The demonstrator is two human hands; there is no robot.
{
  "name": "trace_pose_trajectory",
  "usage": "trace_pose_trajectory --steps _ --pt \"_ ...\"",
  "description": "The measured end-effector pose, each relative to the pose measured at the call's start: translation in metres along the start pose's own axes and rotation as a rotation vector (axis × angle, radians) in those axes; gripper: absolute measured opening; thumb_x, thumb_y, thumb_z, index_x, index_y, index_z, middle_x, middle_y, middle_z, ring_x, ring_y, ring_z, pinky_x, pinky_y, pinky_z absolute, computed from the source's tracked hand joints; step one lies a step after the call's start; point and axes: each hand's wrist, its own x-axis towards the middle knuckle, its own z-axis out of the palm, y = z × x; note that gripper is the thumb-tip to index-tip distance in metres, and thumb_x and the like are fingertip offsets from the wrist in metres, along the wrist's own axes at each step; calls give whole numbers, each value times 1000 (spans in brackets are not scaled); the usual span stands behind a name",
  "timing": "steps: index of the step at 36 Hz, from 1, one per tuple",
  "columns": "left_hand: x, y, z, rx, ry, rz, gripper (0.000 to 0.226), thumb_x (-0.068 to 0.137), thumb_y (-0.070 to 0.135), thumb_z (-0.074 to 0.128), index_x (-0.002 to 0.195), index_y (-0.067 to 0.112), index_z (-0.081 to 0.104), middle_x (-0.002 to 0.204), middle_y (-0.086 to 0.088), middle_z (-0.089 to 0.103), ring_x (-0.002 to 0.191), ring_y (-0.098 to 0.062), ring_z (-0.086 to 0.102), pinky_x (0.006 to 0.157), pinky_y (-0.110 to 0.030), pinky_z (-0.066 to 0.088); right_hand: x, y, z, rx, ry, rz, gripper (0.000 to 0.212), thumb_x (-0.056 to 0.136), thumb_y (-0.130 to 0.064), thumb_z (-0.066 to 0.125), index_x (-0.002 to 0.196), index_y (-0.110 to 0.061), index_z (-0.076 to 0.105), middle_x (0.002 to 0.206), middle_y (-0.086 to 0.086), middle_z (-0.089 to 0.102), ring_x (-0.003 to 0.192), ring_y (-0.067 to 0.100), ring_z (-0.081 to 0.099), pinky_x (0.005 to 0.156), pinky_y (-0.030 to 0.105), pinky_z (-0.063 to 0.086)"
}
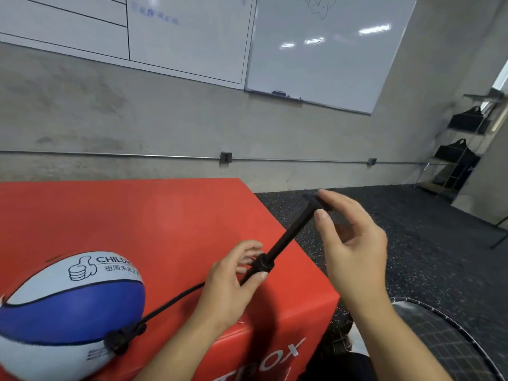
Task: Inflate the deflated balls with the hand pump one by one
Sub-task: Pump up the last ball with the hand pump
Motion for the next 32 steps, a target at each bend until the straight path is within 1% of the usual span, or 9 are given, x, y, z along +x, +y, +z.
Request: trace_pose_trajectory --steps 5,7,10,13,18,24,26,30,32 --pt "0 0 -2 12 2 27 55 87 5 80 127 38 63 115 26 72 110 -2 68 92 -14 48 -11 4 8 -36 19 -31 26 100 -10 65 121 -20 76 124 -12 69 122 13 65 97 44 56" --pt "-1 0 -2 10 4 30 56 87 5 80 129 38 62 116 25 72 111 -2 68 93 -14 48 -15 6 13 -35 16 -31 26 100 -9 65 121 -20 76 124 -11 70 121 13 66 97 41 56" --pt "1 -3 -4 12 1 23 62 84 8 82 134 39 60 117 21 72 112 -6 68 95 -22 50 -22 8 23 -26 -7 -37 27 99 -6 66 119 -19 77 123 -7 70 120 12 66 93 26 55" --pt "4 -1 -6 -12 6 25 68 76 23 85 135 43 57 120 21 71 112 -6 69 96 -27 51 -32 14 32 -8 -20 -54 30 96 0 67 118 -18 77 122 -4 71 119 11 67 89 16 52" --pt "4 0 -7 -13 30 31 72 72 31 85 136 42 55 121 24 70 111 -7 70 96 -31 53 -52 25 43 8 -49 -24 31 96 -3 68 119 -22 77 123 -10 69 121 16 67 84 25 58" --pt "-1 -2 -8 19 24 16 74 75 24 86 140 38 54 123 25 69 113 -6 69 98 -33 54 -66 40 45 -10 -111 36 34 96 -3 70 120 -25 77 123 -13 69 120 12 66 83 24 59" --pt "-2 -2 -8 27 19 13 75 77 19 88 141 37 53 124 24 69 114 -6 68 98 -33 54 -69 44 44 -22 -127 63 33 96 -3 70 119 -25 77 123 -13 69 119 9 67 82 24 59" --pt "-5 -1 -6 40 9 4 75 79 14 90 141 36 53 122 23 70 113 -6 68 97 -29 54 -74 46 40 -51 -146 85 35 96 -2 71 118 -29 76 121 -14 69 117 2 66 80 19 58" --pt "-7 1 -5 35 14 6 73 80 14 89 140 37 54 122 21 71 113 -5 68 97 -28 53 -74 46 39 -57 -159 78 33 96 -2 71 117 -27 77 120 -14 69 117 2 66 80 20 59"
